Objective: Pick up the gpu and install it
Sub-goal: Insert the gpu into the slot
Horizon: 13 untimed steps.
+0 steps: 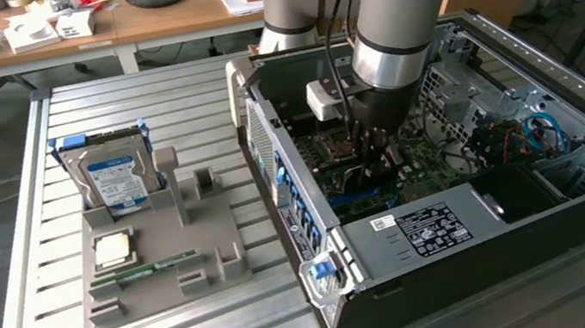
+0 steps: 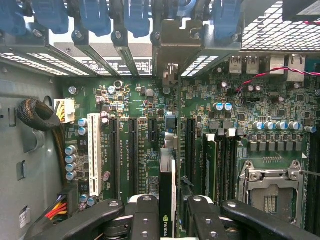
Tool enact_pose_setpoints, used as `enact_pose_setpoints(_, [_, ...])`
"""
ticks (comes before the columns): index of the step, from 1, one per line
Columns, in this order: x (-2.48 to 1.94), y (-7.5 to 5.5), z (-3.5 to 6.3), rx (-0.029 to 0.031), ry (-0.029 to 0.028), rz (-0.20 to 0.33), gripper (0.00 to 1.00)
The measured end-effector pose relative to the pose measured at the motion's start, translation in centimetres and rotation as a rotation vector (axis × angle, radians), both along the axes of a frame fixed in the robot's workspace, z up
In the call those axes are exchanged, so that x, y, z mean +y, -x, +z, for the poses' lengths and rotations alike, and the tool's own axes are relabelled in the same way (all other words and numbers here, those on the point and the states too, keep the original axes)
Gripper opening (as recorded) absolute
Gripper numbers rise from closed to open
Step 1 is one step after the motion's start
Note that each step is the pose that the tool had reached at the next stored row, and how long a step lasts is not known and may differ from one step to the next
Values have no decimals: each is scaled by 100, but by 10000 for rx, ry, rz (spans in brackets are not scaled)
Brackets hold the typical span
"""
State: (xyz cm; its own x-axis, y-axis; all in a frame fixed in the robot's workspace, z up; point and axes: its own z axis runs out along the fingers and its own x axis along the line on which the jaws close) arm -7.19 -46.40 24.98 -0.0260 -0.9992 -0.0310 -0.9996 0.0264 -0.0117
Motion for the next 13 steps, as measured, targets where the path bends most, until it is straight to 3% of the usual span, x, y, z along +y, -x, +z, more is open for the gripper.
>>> enact_pose_setpoints(13, [0,0,12,-1,-11,0,26])
